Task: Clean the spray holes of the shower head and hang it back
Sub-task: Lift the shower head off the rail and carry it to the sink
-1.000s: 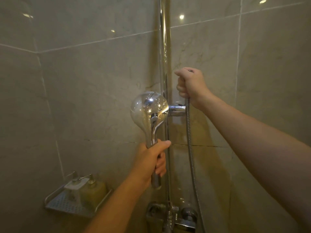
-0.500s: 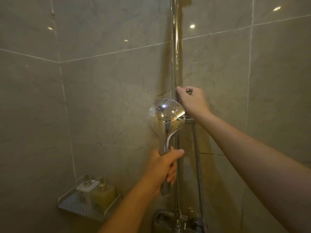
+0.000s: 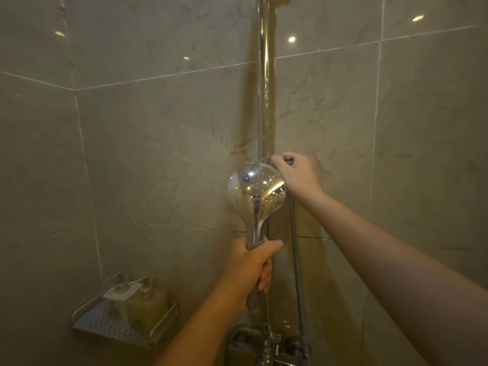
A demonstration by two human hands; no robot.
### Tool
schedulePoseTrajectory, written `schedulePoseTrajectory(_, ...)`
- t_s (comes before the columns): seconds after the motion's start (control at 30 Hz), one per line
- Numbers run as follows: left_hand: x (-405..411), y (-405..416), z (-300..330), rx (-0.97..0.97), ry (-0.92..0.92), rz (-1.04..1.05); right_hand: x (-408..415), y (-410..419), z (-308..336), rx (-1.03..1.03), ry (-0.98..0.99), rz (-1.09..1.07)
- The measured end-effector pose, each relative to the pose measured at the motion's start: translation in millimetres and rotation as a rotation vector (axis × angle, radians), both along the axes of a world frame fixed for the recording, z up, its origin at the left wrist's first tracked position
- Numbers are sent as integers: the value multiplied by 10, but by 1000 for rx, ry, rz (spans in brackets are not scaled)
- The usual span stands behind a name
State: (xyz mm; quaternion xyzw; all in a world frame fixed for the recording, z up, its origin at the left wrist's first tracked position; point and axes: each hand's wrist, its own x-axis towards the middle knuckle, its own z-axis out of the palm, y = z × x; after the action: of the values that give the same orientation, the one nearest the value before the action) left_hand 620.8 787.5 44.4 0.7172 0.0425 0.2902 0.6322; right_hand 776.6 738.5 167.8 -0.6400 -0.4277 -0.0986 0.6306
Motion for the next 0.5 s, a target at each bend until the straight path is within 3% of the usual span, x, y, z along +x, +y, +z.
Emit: schedulePoseTrajectory(0.5, 375, -71, -194, -176, -42, 25, 77, -70, -133, -132, -29, -33)
